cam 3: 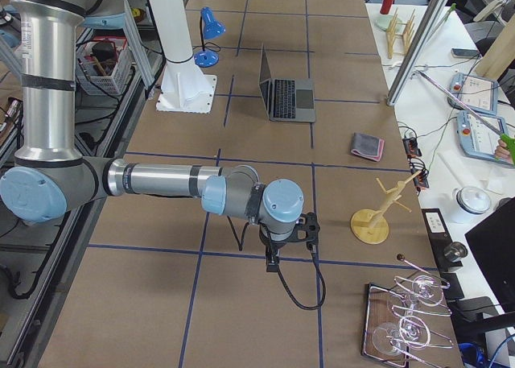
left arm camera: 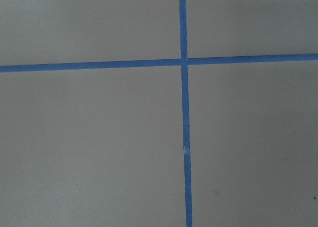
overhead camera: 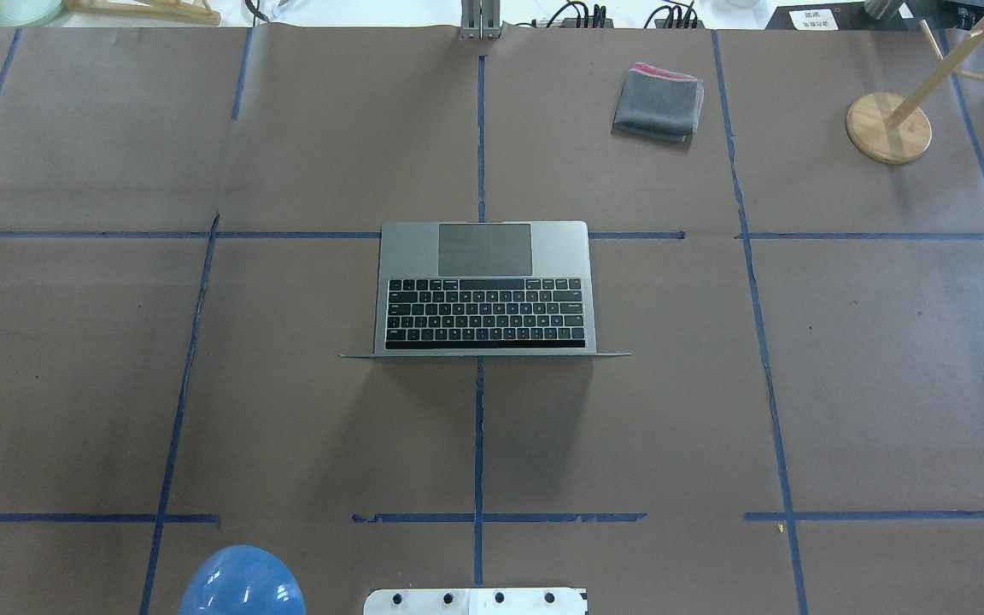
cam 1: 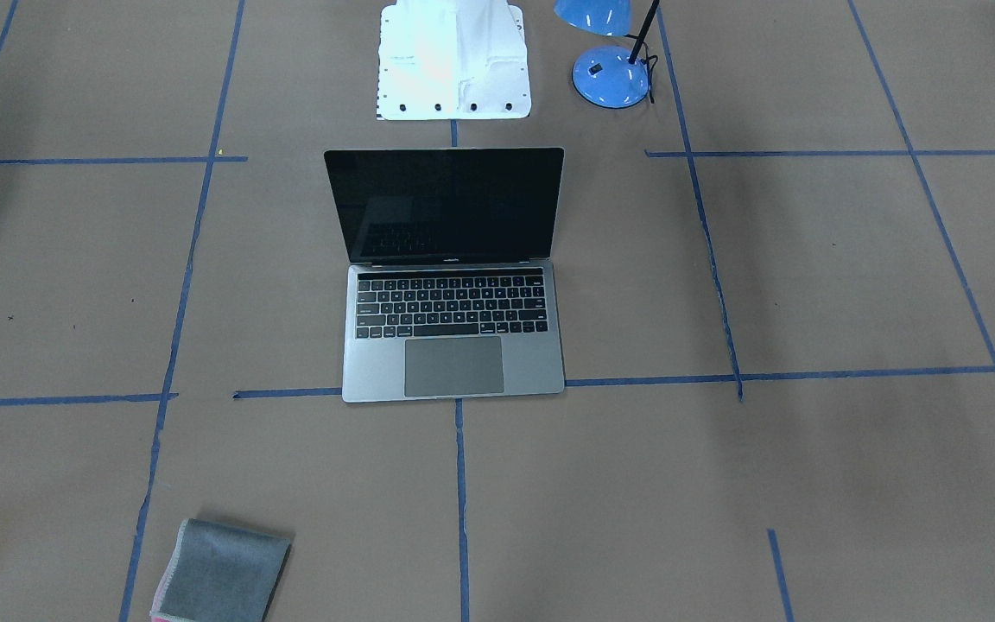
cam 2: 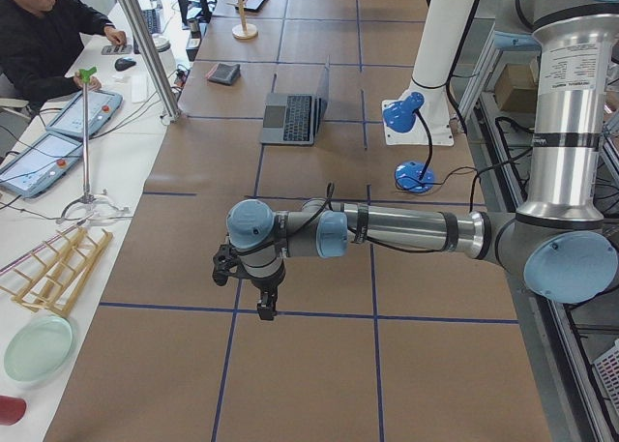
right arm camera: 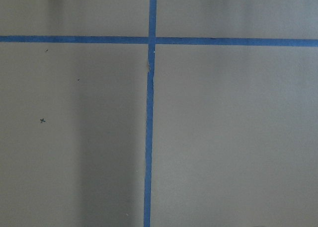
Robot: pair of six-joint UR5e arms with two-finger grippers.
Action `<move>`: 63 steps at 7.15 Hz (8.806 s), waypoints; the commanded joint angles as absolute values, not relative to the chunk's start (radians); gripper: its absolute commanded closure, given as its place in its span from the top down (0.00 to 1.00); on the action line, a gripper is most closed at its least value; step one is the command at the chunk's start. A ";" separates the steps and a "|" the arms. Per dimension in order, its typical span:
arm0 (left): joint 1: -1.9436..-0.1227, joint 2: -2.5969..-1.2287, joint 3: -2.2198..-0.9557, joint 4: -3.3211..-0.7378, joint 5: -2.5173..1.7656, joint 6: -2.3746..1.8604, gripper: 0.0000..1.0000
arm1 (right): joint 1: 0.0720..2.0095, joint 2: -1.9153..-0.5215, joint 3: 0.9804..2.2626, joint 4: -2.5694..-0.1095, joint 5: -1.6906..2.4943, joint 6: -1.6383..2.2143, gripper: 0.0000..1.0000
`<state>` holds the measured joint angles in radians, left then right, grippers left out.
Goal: Close laptop
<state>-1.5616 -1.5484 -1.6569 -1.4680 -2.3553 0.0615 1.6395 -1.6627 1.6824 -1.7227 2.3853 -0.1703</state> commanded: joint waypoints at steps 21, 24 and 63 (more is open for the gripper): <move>-1.026 -1.983 -2.256 -1.434 -2.445 -1.238 0.68 | 1.037 -1.611 2.183 -1.248 2.384 1.100 0.55; -0.841 -2.071 -2.266 -1.448 -2.430 -1.371 0.03 | 0.766 -1.537 2.186 -1.091 2.330 1.278 0.03; -0.644 -2.368 -1.262 -1.999 -1.940 -1.259 0.00 | 0.692 -0.963 1.562 -1.091 1.905 1.221 0.03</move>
<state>-0.6444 -2.3679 -1.2652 -1.9979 -1.9405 -1.2594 0.6852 -0.9634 1.5593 -1.0905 1.8962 1.2211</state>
